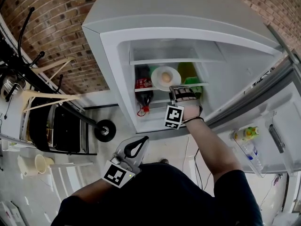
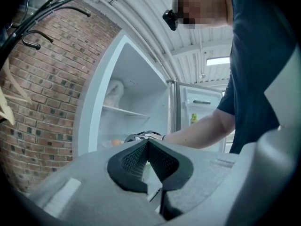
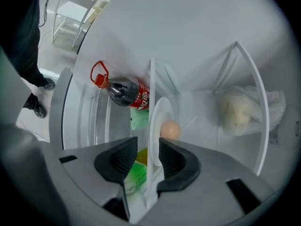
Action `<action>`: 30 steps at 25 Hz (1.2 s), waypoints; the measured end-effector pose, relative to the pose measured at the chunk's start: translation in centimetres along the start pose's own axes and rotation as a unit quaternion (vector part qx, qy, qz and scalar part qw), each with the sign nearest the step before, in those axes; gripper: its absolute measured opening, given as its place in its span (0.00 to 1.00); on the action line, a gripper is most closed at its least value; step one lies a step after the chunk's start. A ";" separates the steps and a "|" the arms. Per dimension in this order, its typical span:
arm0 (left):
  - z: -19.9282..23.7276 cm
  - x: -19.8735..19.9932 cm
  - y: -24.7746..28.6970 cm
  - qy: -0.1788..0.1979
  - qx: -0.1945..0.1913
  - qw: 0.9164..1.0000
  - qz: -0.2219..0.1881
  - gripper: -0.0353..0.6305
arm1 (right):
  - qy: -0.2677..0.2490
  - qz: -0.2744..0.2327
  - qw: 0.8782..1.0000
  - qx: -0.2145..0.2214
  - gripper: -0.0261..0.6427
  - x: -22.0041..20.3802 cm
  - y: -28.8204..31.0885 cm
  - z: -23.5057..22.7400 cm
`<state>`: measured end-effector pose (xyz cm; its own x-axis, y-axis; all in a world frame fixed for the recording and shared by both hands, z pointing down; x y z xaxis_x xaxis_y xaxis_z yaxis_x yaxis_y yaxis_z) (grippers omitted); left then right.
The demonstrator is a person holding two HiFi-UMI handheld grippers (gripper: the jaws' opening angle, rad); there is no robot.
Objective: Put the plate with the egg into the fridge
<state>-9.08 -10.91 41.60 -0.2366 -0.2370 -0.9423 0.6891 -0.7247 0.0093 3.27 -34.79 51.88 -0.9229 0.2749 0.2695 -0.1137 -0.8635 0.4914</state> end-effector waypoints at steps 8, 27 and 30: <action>-0.2 0.0 0.4 -0.001 -0.015 1.000 0.004 0.05 | 0.160 -0.061 0.985 -0.010 0.26 0.2 -6.5 -0.7; -1.9 0.2 1.3 0.004 -0.055 0.998 0.016 0.05 | 0.599 -0.348 0.717 0.075 0.12 2.6 -21.5 1.0; -2.2 0.1 1.3 0.004 -0.057 0.998 0.018 0.05 | 0.620 -0.381 0.683 0.067 0.08 2.5 -22.9 0.9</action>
<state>-6.74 -10.44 40.74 -0.2051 -0.2562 -0.9446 0.7703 -0.6377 0.0058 3.91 -13.96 42.02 -0.2257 -0.0169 -0.9740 -0.7768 -0.6002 0.1904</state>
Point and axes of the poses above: the fingertips, and each gripper's own axes: y forward along the fingers, z to its left, x out of its top, the point moved 5 cm from there along -y, backward along the fingers, and after that the axes turned 15 degrees about -y, right-handed, at the moved point
